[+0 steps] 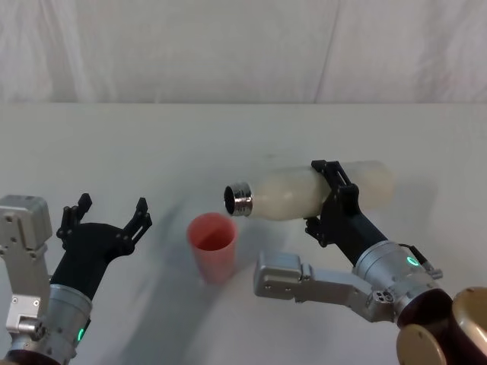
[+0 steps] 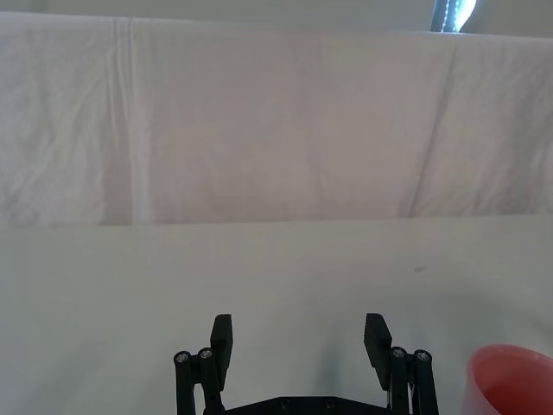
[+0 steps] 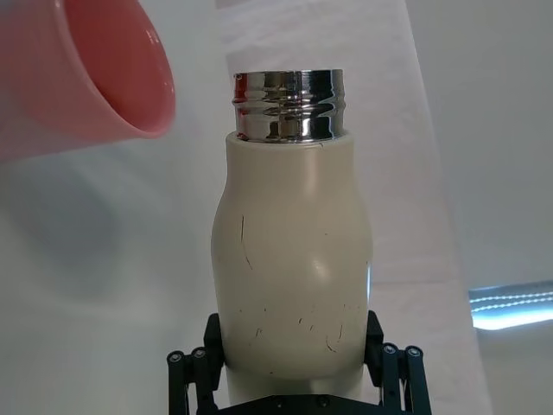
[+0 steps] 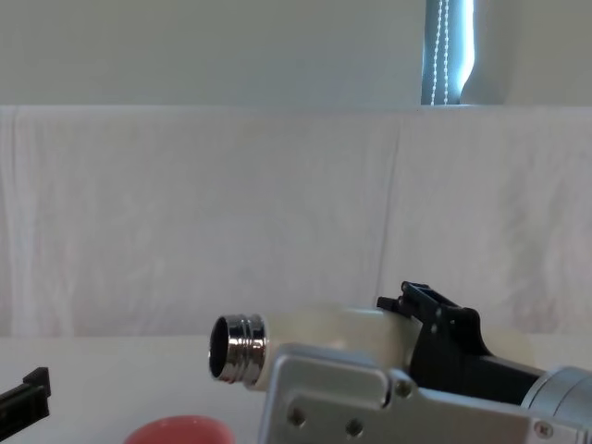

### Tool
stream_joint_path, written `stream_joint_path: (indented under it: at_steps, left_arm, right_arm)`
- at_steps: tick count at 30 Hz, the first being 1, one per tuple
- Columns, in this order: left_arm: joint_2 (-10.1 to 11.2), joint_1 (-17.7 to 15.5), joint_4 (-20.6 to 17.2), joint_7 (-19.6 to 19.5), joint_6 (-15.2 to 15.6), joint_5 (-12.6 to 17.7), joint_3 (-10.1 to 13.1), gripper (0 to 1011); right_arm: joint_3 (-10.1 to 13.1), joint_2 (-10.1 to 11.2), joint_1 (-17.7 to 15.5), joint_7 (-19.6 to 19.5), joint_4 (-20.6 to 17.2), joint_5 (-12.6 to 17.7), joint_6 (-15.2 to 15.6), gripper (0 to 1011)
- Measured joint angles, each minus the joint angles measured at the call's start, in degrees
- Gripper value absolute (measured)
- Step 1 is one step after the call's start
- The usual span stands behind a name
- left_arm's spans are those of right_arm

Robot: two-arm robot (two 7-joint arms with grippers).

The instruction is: Grasp the thermos with one hand and pour water into the cup lid.

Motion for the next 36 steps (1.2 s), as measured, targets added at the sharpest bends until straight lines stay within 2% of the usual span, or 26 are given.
stream_joint_path:
  at_steps: [13,26,36]
  left_arm:
    - [0.0,0.0,0.0,0.0,0.0,0.0,0.0,1001]
    - [0.0,0.0,0.0,0.0,0.0,0.0,0.0,1001]
    - [0.0,0.0,0.0,0.0,0.0,0.0,0.0,1001]
  right_arm:
    - [-0.7,-1.1,0.2,0.7,0.6,-5.9,0.1,957]
    - [-1.2,-1.7,1.1,1.4,1.1,-9.6,1.0,957]
    - [-1.4,-1.7,1.5,1.8,1.2,-11.1,1.3,957]
